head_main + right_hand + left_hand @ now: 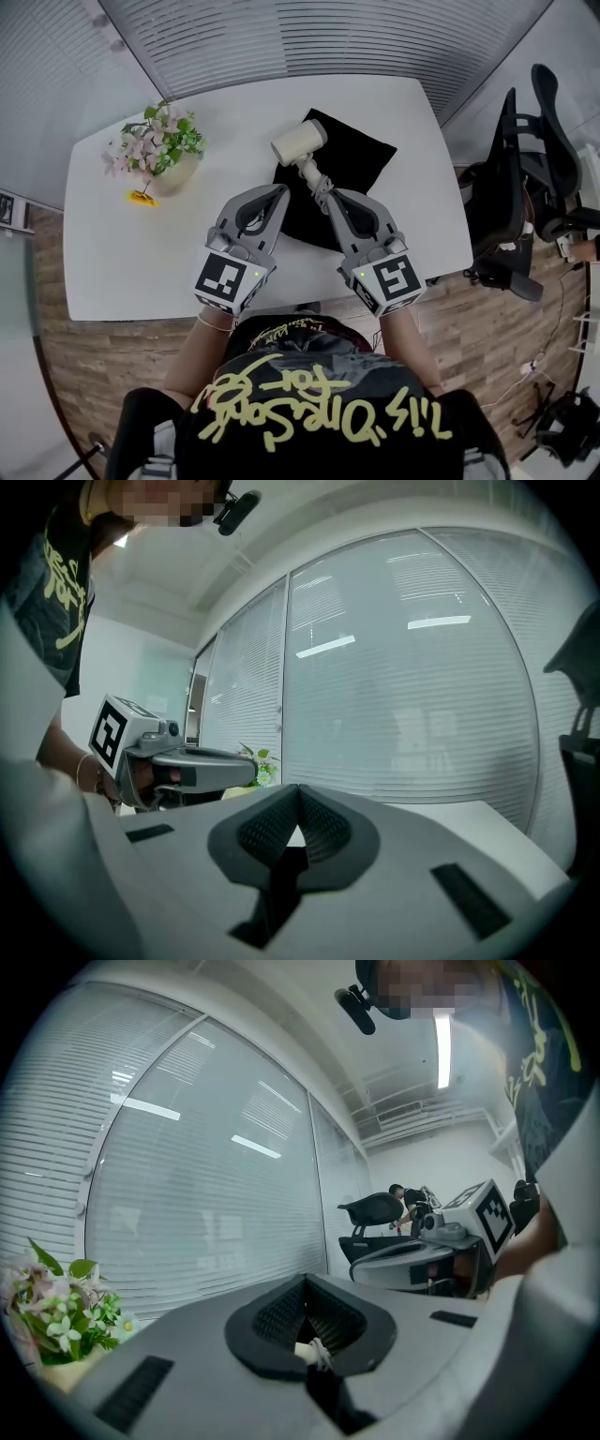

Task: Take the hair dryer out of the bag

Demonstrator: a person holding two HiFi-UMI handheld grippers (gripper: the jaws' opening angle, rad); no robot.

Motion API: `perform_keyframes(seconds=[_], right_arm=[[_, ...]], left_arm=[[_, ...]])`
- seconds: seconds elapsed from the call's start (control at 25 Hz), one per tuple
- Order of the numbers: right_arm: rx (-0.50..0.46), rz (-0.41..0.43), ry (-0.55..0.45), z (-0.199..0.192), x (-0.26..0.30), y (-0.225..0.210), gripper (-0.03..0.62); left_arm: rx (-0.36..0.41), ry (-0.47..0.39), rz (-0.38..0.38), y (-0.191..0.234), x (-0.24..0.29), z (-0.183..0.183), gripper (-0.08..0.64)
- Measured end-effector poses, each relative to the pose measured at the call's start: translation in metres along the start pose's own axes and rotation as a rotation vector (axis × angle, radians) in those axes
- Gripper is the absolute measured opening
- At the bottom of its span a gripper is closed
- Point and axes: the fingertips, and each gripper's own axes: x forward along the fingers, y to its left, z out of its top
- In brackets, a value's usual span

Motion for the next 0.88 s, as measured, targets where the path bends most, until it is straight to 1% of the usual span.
perform_keyframes(seconds=[0.16,0.28,0.52,0.56,0.68,0.88], right_arm=[[-0.004,0.000,-0.007,0.0021,-0.0023,0.0022,0.003],[-0.014,-0.013,0.011,-0.0023,-0.0046,-0.0002,0.003],[-0.039,-0.002,-0.033,-0.0006,-0.0055,0.0017,0.002],[-0.039,-0.002,-0.029,-0.0010,-0.0058,0.0025,0.002],[-0.032,-0.019,0.023,-0.0018,-0.0068,0.0046,0.002],[-0.032,-0.013,0.027,-0.0022,-0.0069,0.0087,0.002]], left_arm=[[-0.008,0.004,-0.007,-0.0007,0.0010,-0.0007,-0.006],[-0.002,0.012,-0.012,-0.0023,0.0009,-0.0023,-0.006],[-0.001,0.014,-0.019,-0.0055,-0.0014,-0.0022,-0.006],[-0.003,0.011,-0.019,-0.0061,-0.0021,-0.0020,-0.006],[-0.002,0.003,-0.014,-0.0053,-0.0050,-0.0029,-0.006],[-0.006,0.006,-0.014,-0.0070,-0.0080,-0.0032,-0.006]])
